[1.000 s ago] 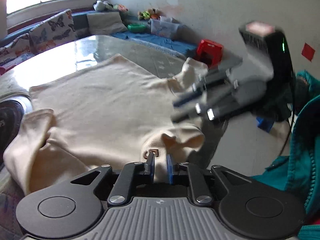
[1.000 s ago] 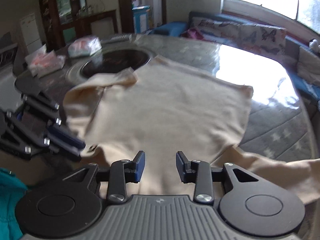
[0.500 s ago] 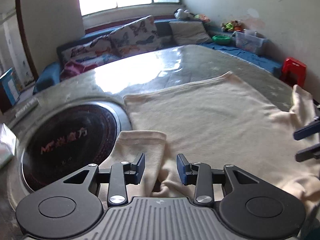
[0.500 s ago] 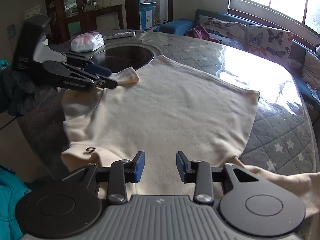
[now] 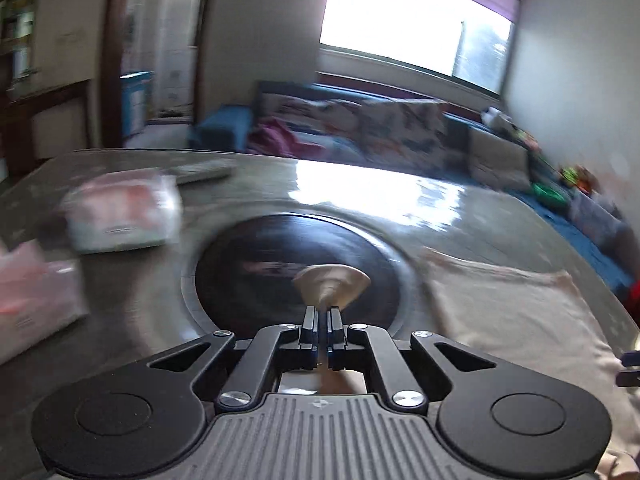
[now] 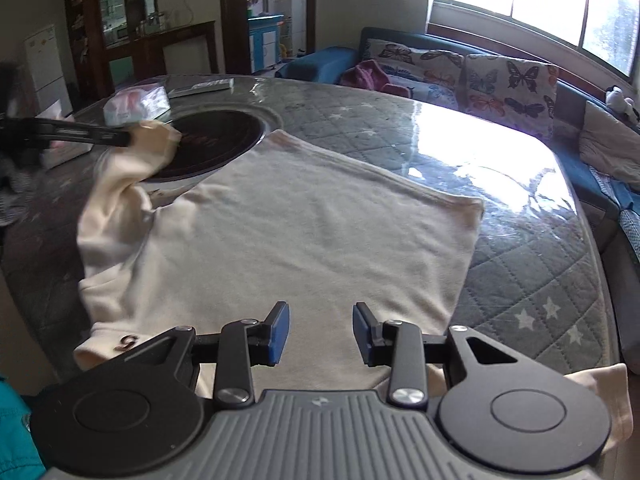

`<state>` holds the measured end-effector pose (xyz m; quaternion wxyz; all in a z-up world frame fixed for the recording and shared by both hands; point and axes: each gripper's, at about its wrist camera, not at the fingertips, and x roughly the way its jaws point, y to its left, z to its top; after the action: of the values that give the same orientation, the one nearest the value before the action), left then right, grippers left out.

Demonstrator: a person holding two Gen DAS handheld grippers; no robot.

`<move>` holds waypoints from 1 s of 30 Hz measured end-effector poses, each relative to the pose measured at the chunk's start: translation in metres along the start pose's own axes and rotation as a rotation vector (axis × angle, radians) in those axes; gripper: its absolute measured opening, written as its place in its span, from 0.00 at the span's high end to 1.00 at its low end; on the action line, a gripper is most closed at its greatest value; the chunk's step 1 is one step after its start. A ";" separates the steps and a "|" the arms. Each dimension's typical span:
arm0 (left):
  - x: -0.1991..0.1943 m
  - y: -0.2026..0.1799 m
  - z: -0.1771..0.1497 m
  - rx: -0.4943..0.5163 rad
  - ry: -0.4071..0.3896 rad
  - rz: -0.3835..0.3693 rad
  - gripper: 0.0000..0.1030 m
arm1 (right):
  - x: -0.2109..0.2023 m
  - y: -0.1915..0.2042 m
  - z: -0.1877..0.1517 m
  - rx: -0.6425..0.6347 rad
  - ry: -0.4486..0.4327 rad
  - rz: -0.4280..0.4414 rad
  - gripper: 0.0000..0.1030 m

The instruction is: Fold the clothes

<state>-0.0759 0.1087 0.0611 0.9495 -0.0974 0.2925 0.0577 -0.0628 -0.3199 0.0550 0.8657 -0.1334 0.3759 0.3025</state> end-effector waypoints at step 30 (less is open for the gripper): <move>0.148 -0.139 0.025 0.266 0.177 -0.090 0.72 | 0.093 -0.119 0.058 0.262 0.004 -0.160 0.69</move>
<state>0.0829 -0.0132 0.0185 0.9261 0.0116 0.3756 -0.0332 0.0944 -0.3464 0.0270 0.8962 -0.0494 0.4021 0.1808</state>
